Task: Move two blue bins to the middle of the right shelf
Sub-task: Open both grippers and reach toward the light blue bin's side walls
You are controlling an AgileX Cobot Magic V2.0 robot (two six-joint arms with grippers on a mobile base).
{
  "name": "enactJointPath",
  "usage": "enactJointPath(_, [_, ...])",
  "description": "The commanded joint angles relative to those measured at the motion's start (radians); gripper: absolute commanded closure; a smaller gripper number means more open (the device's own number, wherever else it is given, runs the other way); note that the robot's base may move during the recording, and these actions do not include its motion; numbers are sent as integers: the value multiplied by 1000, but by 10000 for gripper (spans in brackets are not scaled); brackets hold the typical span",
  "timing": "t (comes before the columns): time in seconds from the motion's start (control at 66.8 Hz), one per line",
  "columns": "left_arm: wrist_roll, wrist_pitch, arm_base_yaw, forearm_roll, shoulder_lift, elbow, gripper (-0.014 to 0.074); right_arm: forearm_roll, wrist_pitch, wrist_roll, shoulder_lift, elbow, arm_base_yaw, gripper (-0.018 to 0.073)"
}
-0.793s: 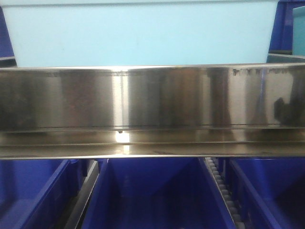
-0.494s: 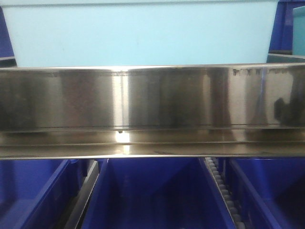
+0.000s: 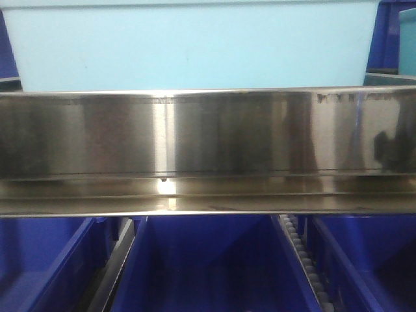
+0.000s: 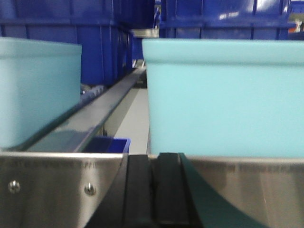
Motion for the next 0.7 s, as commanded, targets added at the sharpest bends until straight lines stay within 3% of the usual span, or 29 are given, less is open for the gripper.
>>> enactJointPath(0.0, [2,-34,-5,-1,-4,-2,707,4,-72,-6,-3,0,1,721])
enactJointPath(0.269, [2,-155,-5,-1,-4,-11,707,4,-268,-6,-3,0,1,721])
enactJointPath(0.374, [2,-92,-5,10,-4,-118,707,4,-180,-6,-3,-93,1,721])
enactJointPath(0.464, [2,33,-5,54,8,-237,693,4,-53,-6,-3,-226,1,721])
enactJointPath(0.584, [2,222,-5,100,96,-421,520,4,112,-6,69,-397,1,688])
enactJointPath(0.688, [2,299,-5,116,190,-531,309,4,171,-6,161,-502,1,514])
